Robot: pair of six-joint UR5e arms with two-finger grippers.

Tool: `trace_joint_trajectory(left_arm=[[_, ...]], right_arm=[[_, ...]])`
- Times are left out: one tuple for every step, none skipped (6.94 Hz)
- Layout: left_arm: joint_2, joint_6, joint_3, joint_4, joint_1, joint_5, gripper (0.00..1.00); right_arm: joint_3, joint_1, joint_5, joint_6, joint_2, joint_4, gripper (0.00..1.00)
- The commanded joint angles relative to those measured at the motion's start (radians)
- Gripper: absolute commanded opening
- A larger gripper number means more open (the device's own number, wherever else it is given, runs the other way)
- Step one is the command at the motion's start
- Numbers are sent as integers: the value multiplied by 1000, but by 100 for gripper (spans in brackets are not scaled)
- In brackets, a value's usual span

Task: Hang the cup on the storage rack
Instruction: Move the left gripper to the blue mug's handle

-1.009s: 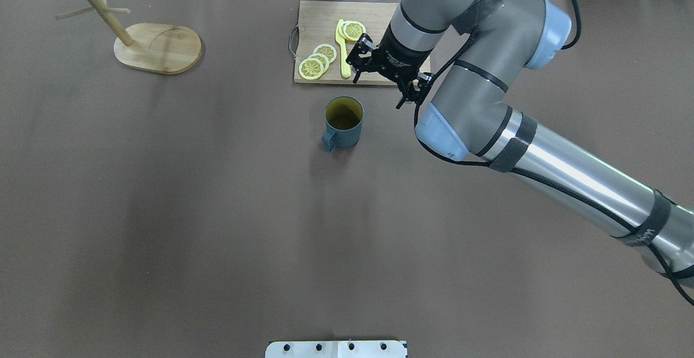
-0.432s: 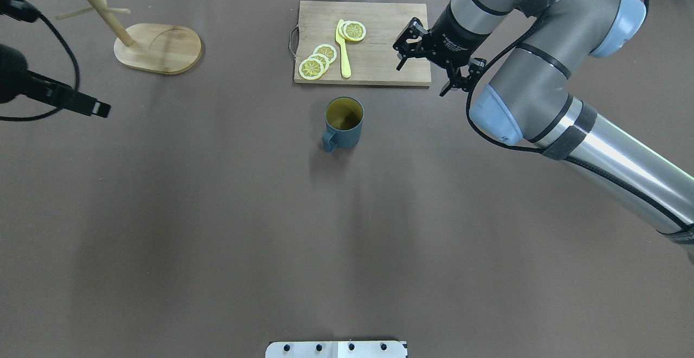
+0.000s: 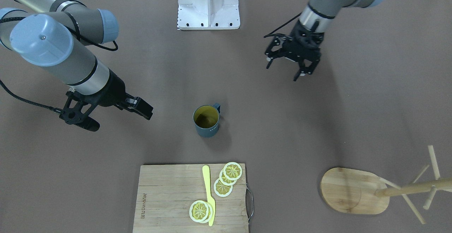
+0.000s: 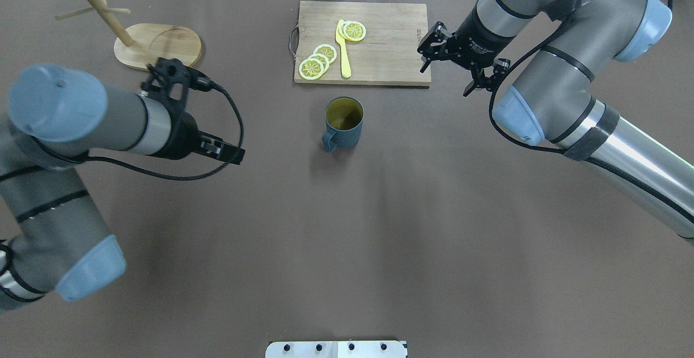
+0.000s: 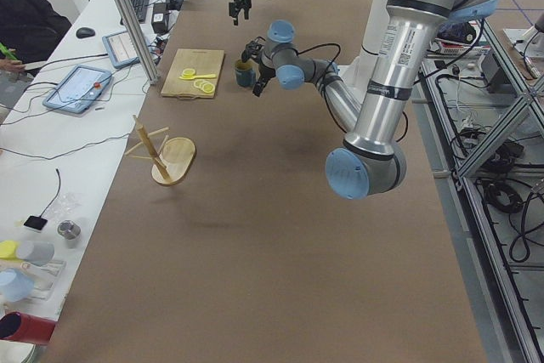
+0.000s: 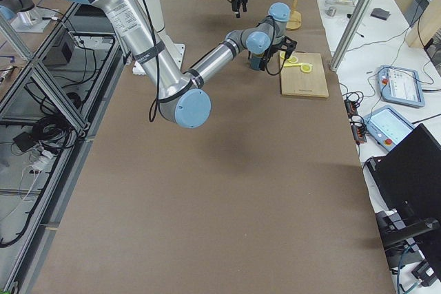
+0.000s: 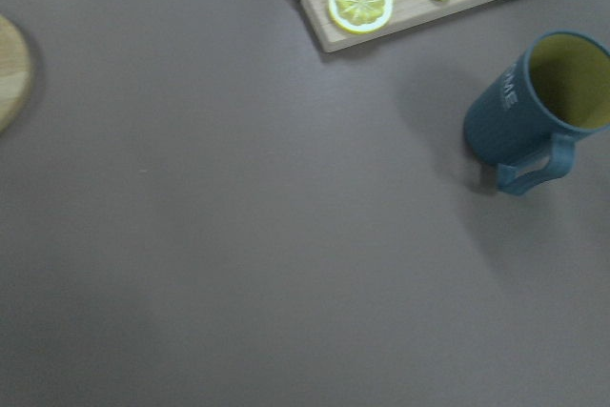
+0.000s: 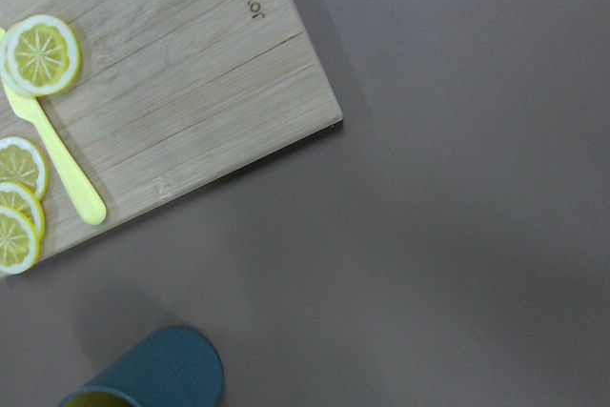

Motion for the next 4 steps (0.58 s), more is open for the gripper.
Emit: trace_joint_trajectory(left_arm=[[-115,-32,139,-35,130,182,97],[-118,-30,214,-160,130,184,97],[-138,-6,293,-257,130,194,95],[-170,49,334,-271,130,231,95]], right_arm=[[19,63,26,-127,-78,0,100],[22,73,29,-137,-86,0,100],[22,74,29,-137,-86,0,100],[22,74,23,-138,-86,0,100]])
